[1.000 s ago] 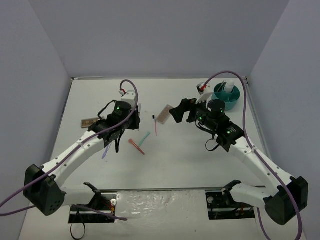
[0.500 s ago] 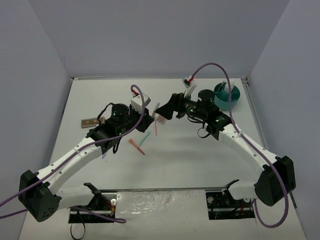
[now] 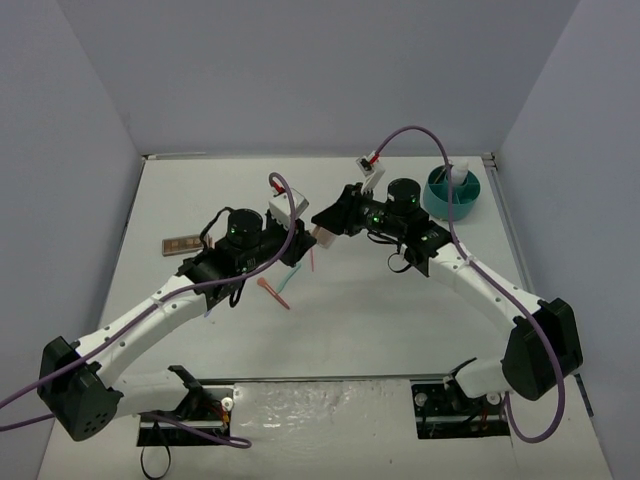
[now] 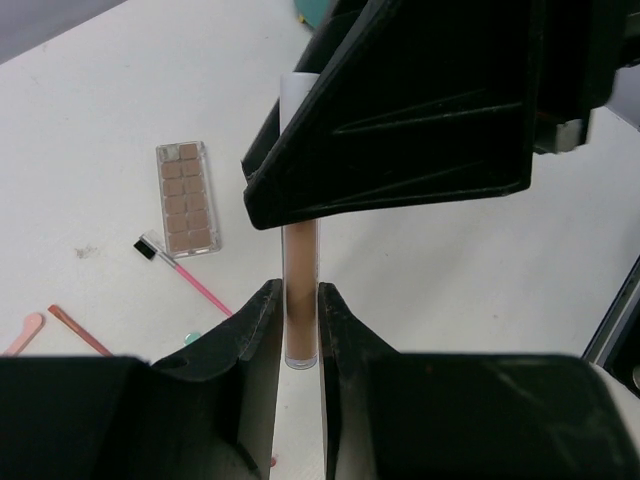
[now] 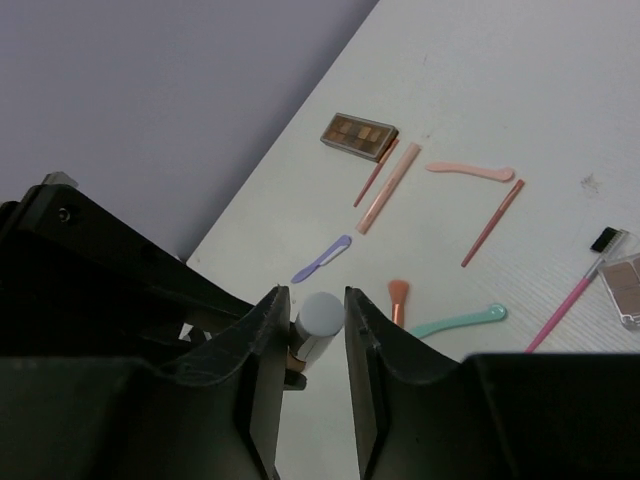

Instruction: Organize the makeup

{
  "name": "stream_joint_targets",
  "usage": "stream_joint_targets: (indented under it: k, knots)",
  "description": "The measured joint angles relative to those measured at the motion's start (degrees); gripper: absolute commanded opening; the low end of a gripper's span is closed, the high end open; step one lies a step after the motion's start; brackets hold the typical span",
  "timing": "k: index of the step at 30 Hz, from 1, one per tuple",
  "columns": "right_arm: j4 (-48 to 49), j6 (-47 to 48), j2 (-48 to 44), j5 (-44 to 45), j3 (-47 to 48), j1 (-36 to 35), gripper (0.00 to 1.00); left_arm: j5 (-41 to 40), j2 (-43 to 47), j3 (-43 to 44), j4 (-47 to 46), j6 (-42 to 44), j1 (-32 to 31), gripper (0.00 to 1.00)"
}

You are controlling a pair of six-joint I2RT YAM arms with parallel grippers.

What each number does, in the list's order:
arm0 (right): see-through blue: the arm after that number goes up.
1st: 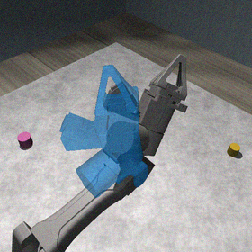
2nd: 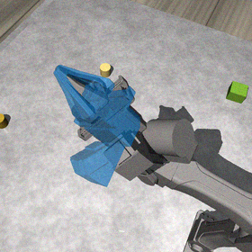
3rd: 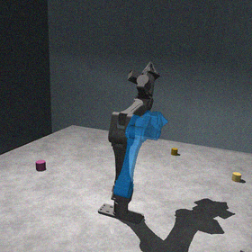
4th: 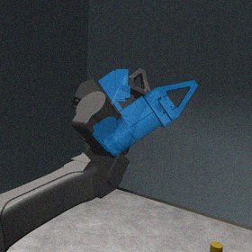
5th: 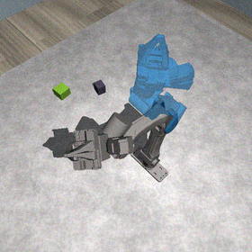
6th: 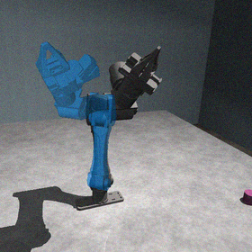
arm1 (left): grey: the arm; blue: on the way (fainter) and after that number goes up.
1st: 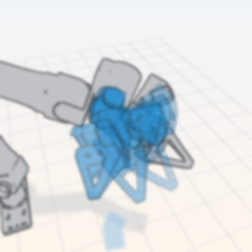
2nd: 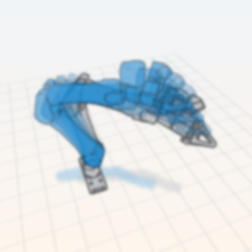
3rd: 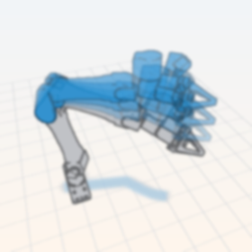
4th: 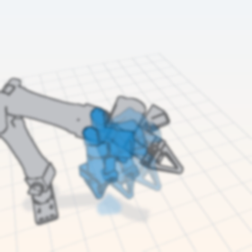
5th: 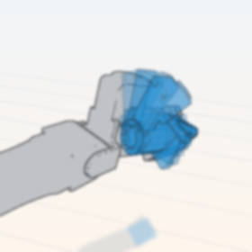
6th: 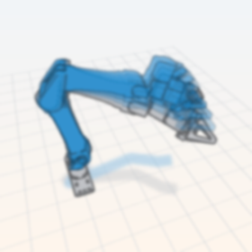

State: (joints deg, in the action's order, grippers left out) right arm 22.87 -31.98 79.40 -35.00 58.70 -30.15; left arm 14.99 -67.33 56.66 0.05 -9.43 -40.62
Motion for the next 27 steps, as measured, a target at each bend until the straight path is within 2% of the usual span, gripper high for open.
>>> stream_joint_targets:
  k: [2, 4, 7, 9, 11, 13, 17, 21, 27]
  knots:
    - [0.47, 0.02, 0.0, -0.15, 0.0, -0.27, 0.03, -0.27, -0.56, 0.0, -0.18, 0.03, 0.0, 0.01]
    - [0.38, -0.25, -0.01, -0.16, -0.01, -0.46, 0.0, -0.51, -1.23, 0.01, -0.24, 0.06, 0.0, 0.07]
    - [-0.22, 0.44, -0.02, 0.41, -0.02, -0.58, 0.0, -1.04, -1.7, 0.02, -0.29, -0.01, -0.08, 0.39]
    - [-0.51, 1.01, -0.02, 1.01, -0.02, -0.58, 0.0, -2.19, -1.74, 0.02, -0.24, -0.28, -0.15, 0.65]
    - [-1.07, 1.77, -0.02, 2.1, -0.02, -0.39, 0.0, -3.81, -1.74, 0.02, -0.06, -0.78, -0.15, 0.82]
    - [-1.67, 2.65, -0.02, 3.55, -0.01, -0.04, 0.0, -5.69, -1.74, 0.07, 0.4, -1.27, -0.14, 0.92]
    - [-4.81, 5.76, 0.03, 8.56, 1.0, 0.42, 0.0, -10.47, -1.88, 1.34, 3.95, -2.22, -0.02, 0.97]
    - [-8.81, 11.03, 0.99, 18.46, 4.84, 1.19, 0.0, -17.12, -2.47, 6.25, 12.21, -5.24, 2.12, 0.97]
    - [-9.18, 18.39, 5.1, 34.59, 10.92, 7.36, 0.0, -21.03, -0.98, 10.76, 25.68, -11.52, 15.01, 0.97]
